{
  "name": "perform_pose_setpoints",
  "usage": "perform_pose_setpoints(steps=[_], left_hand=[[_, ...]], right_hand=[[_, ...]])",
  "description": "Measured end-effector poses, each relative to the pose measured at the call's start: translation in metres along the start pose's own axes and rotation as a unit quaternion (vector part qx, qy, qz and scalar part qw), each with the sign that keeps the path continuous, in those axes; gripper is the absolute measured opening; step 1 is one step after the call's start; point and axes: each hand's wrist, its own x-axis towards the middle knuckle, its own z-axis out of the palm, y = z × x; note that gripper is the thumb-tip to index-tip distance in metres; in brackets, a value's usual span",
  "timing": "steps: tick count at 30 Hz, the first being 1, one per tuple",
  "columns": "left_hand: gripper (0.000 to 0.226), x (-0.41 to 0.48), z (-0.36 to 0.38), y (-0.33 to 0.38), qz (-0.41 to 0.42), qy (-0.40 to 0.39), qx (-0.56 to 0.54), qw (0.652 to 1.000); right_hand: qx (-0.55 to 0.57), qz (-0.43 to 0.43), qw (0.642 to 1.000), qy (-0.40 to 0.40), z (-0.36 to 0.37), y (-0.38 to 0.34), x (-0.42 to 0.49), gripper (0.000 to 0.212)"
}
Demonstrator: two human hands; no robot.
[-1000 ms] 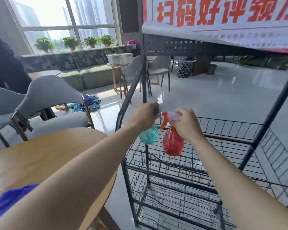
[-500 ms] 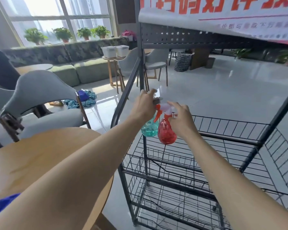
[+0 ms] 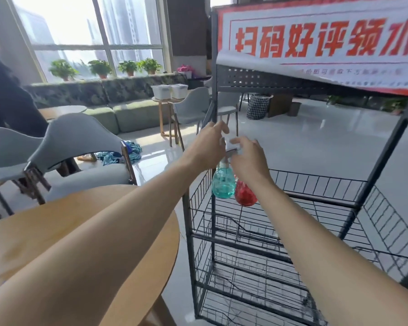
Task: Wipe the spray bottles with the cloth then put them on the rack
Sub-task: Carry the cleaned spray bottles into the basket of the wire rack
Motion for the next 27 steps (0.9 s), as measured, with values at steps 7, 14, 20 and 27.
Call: perform_pose_setpoints(steps=[7, 14, 20, 27], left_hand=[[0.032, -0.067, -0.071, -0.034, -0.040, -0.014, 0.069, 0.997], [0.033, -0.163, -0.139, -0.112, -0.162, -0.028, 0.133, 0.977], [0.037, -0.263, -0.205, -0.178, -0.264, -0.027, 0.182, 0.947], [0.043, -0.372, -0.260, -0.251, -0.334, -0.014, 0.243, 0.911]], right_hand=[[0.041, -0.066, 0.995, -0.055, 0.016, -0.084, -0.048, 0.034], [0.050, -0.147, 0.971, -0.184, 0.087, -0.173, -0.100, 0.030], [0.050, -0.189, 0.942, -0.273, 0.177, -0.235, -0.151, 0.034], [0.017, -0.217, 0.902, -0.372, 0.288, -0.299, -0.212, 0.037]])
